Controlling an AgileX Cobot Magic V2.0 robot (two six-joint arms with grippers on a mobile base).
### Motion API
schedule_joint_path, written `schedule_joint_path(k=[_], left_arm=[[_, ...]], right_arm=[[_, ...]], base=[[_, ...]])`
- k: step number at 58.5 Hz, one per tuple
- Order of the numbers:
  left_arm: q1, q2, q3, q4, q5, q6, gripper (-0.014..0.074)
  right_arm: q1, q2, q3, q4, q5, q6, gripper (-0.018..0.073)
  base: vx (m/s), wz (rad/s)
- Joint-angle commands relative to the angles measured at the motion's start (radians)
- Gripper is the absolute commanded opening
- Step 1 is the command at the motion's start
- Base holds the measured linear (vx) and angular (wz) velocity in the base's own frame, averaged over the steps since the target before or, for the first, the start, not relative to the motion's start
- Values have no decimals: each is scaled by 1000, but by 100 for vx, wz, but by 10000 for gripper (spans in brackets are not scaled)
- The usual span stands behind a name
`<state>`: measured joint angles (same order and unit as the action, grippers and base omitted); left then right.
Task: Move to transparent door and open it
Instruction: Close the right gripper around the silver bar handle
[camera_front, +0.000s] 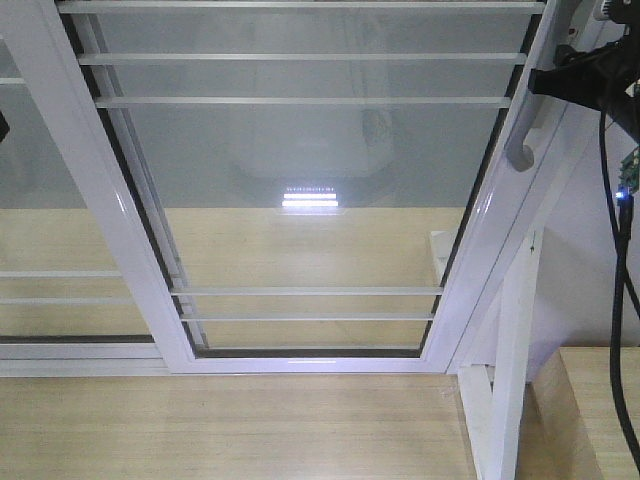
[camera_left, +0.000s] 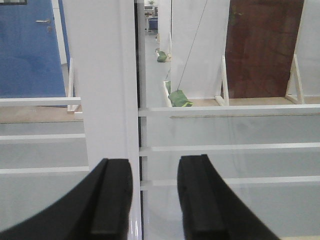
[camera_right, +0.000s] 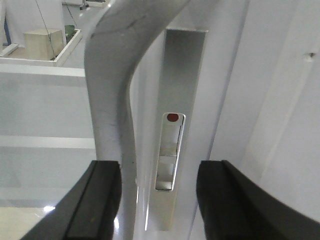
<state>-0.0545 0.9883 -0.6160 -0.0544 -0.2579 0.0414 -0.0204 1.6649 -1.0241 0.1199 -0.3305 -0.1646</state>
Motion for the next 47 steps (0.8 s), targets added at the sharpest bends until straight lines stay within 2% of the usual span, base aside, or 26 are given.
schedule_joint_path(k=[1,10,20,47], left_arm=[[-5,-12,-34,-3,-79,-2,380],[-5,-12,-34,-3,-79,-2,380],[-5,-12,-34,-3,-79,-2,380],[-5,-4,-34,-3,-75,-2,380]], right_arm=[[-6,-23,-41,-44,-78,42,420],[-6,-6,-41,-129,-85,121,420],[-6,15,-41,-218,-155,212,420],[-6,100,-75,-216,-260,213,420]], base=[[0,0],[0,0],[0,0],[0,0]])
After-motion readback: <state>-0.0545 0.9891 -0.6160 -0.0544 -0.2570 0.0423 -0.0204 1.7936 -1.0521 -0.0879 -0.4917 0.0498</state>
